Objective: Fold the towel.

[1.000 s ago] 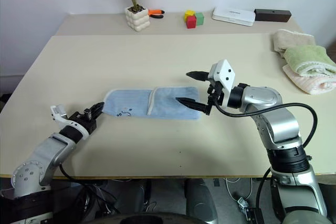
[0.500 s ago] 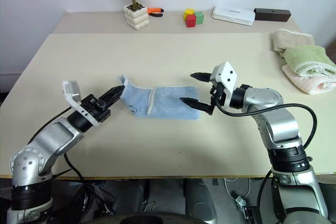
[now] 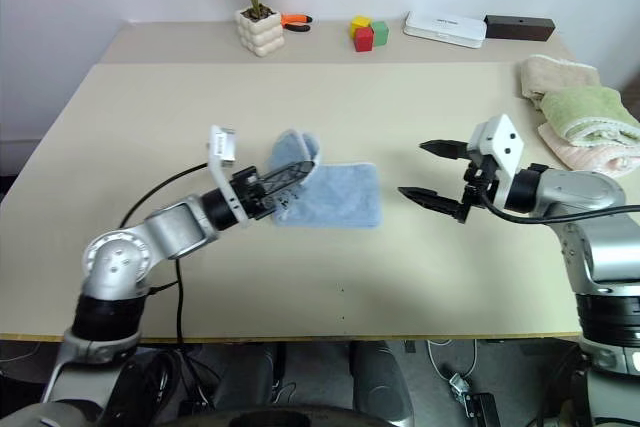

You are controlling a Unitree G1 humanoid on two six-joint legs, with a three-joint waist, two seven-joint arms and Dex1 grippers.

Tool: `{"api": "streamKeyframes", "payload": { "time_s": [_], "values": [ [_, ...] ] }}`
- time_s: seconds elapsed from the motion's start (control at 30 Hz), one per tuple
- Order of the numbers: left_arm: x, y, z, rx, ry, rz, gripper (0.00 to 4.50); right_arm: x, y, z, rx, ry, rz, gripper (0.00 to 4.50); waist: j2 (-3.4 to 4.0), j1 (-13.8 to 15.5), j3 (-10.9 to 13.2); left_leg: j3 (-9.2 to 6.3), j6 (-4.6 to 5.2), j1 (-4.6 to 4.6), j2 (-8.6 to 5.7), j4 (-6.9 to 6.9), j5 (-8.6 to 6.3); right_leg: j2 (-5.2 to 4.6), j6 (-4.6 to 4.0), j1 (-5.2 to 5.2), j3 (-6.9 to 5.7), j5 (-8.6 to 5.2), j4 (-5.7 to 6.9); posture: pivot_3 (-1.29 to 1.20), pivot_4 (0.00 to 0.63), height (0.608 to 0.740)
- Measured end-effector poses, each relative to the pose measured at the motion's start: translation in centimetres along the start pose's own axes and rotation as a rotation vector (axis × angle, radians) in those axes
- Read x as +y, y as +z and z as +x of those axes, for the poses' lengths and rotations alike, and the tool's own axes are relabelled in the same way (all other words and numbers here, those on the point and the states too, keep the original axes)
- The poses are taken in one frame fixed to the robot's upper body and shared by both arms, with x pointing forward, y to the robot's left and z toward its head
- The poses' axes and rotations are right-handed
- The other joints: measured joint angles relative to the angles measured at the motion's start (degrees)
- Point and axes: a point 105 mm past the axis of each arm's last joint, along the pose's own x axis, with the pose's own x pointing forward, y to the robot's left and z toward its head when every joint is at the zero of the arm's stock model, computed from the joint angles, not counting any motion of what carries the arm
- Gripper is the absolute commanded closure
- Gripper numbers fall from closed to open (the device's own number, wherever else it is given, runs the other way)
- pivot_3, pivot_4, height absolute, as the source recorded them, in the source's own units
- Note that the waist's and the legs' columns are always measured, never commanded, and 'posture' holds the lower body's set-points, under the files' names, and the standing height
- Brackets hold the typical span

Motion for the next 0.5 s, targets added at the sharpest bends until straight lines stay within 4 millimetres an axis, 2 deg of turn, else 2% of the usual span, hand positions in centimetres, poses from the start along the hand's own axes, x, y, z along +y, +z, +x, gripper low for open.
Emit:
{"api": "streamKeyframes", "payload": {
  "time_s": [0.1,0.2,0.43,0.5],
  "values": [
    [-0.7,-0.7,2.7,0.023,-0.074,-0.025,4.44,0.3,-0.1,-0.1,0.002,-0.013,0.007,0.0,-0.01,0.2,0.0,-0.01,0.0,-0.01,0.0,0.02,0.0,0.01,0.02,0.0,-0.01,0.01,0.0,0.0,0.15,0.74],
    [-0.3,-1.5,4.5,0.055,-0.09,-0.033,4.44,0.7,0.1,-0.3,0.001,-0.024,0.002,0.0,-0.01,0.0,0.0,-0.01,0.0,-0.01,0.0,0.0,0.0,0.02,0.16,0.0,0.0,0.08,-0.03,0.0,0.15,0.74],
    [1.3,-4.2,5.8,0.165,-0.076,-0.013,4.44,1.0,0.2,-0.4,0.007,-0.051,0.001,0.0,-0.02,0.1,0.0,-0.01,0.0,-0.04,-0.01,-0.01,0.0,0.02,0.17,0.0,-0.01,0.09,-0.1,0.0,0.15,0.74],
    [2.0,-5.1,5.9,0.207,-0.058,0.005,3.9,1.0,0.4,-0.4,0.002,-0.056,-0.006,0.0,-0.02,0.1,0.0,-0.02,0.0,-0.05,0.0,-0.02,0.0,0.02,0.17,0.0,-0.01,0.09,-0.13,0.0,0.15,0.74]
  ]
}}
